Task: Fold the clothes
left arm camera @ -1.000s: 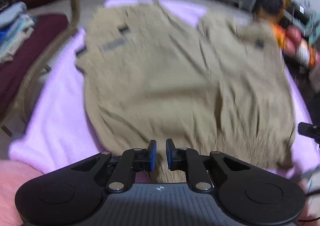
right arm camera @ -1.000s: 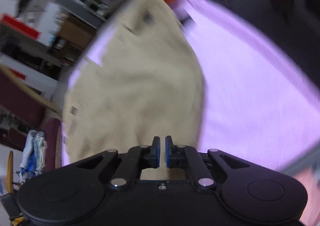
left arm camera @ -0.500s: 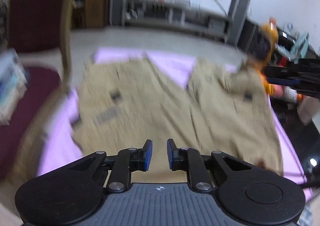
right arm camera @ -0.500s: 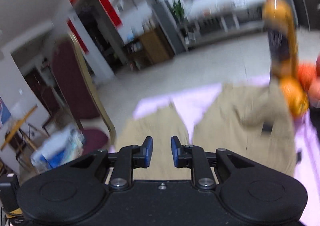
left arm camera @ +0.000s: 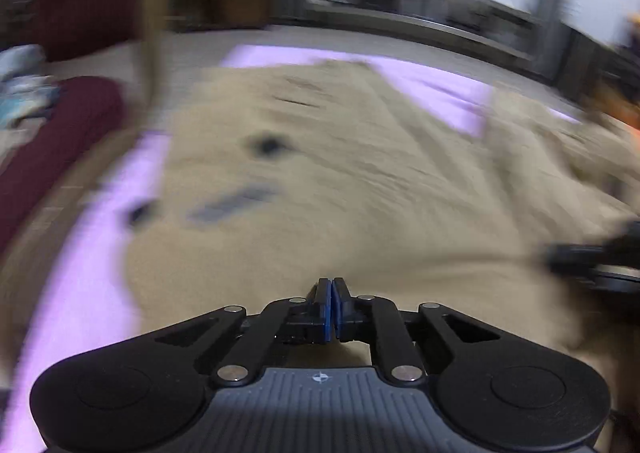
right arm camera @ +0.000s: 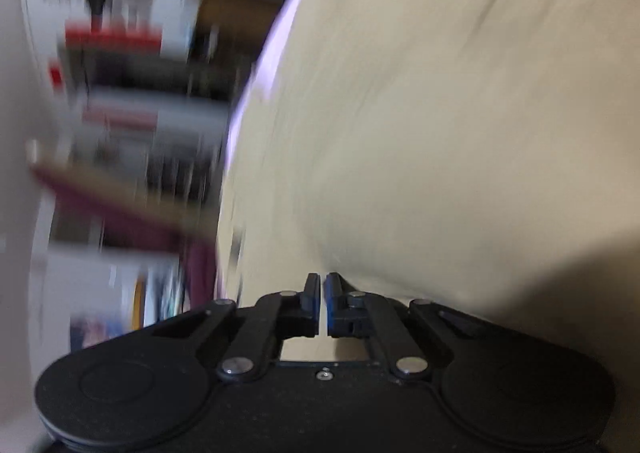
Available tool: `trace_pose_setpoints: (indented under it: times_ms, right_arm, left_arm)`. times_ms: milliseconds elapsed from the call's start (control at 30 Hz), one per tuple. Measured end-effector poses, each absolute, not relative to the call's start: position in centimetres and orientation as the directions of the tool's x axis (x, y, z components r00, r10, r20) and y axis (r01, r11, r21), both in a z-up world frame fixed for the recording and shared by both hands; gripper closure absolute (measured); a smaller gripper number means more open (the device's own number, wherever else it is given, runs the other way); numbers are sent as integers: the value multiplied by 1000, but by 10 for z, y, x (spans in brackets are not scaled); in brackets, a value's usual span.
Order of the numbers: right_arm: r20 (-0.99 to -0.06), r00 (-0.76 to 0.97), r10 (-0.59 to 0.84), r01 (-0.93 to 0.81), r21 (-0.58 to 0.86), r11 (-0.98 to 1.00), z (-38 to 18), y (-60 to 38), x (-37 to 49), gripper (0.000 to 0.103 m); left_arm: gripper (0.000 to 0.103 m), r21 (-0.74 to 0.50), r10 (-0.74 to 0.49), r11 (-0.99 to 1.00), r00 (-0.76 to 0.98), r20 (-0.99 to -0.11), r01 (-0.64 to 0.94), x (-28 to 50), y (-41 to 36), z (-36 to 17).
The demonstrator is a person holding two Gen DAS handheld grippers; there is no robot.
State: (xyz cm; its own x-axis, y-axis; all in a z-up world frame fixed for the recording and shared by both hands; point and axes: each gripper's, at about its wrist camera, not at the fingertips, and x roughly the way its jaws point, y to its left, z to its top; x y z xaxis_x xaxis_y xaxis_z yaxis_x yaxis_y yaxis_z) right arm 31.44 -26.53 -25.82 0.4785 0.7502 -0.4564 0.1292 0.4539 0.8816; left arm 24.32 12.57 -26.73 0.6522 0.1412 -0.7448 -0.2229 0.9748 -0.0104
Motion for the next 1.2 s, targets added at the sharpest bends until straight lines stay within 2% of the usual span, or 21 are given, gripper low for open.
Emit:
trace_pose_setpoints:
  times_ms: [100,133,200,233,267,333,400,500,600,667,733,800,867,933,1000,1067,1200]
  right_arm:
    - [-468,692,549,235,866,442,-257,-334,307,103]
    - [-472,742,476,265,858,440,-253,-352,299,103]
    - [-499,795,344,322,829,457,-244,-377,287,102]
    - [-522,803,287,352,805,478,-238,-383,282,99]
    - [-527,805,274,352,795,494,-231,-385,279,91]
    - [-505,810,298,298,792,532,-215,-376,278,86]
    - [-488,795,361,219,786,578,-198,-355,285,86]
    - [-479,723,498,114,793,598,-190,-305,306,86]
    - [-476,616,628,46,817,574,-188,-262,326,84]
    - [-458,529,714,2,842,539,-198,-233,340,83]
    - [-473,445,761,-11,846,533,-212,-215,355,82]
    - [-503,426,752,-16,827,562,-222,-214,366,103]
    - [-439,458,773,16,874,486,-233,-237,373,103]
    - [-482,590,647,78,832,549,-221,-261,369,103]
    - [-503,672,544,138,806,576,-204,-282,364,101]
    - [-498,717,487,153,794,588,-184,-293,362,91]
    - [-469,600,648,-132,741,659,-144,-224,375,85]
  left_arm:
    - [88,15,255,933,631,-732,-360,255,156,-265]
    - [95,60,320,912,612,-723,-405,258,159,-264]
    - [95,73,362,891,603,-711,-448,262,167,-257]
    - [95,59,347,899,622,-702,-435,263,167,-250]
    - [95,45,332,906,640,-693,-421,264,167,-243]
    - [93,27,301,923,675,-674,-384,268,164,-231]
    - [93,55,268,949,702,-660,-310,281,154,-227]
    - [91,100,222,973,711,-668,-210,307,139,-234]
    - [94,149,205,979,704,-680,-141,328,129,-252]
    - [94,167,210,977,696,-686,-131,337,129,-264]
    - [93,213,269,962,704,-657,-169,342,132,-275]
    - [93,266,348,936,709,-613,-229,347,139,-283]
    - [91,277,417,909,679,-604,-311,359,156,-283]
    - [95,269,471,880,649,-598,-391,370,174,-277]
    - [95,208,454,884,656,-603,-420,373,186,-264]
    - [95,138,415,895,677,-608,-424,376,195,-251]
    - [95,100,348,925,710,-612,-367,384,190,-246]
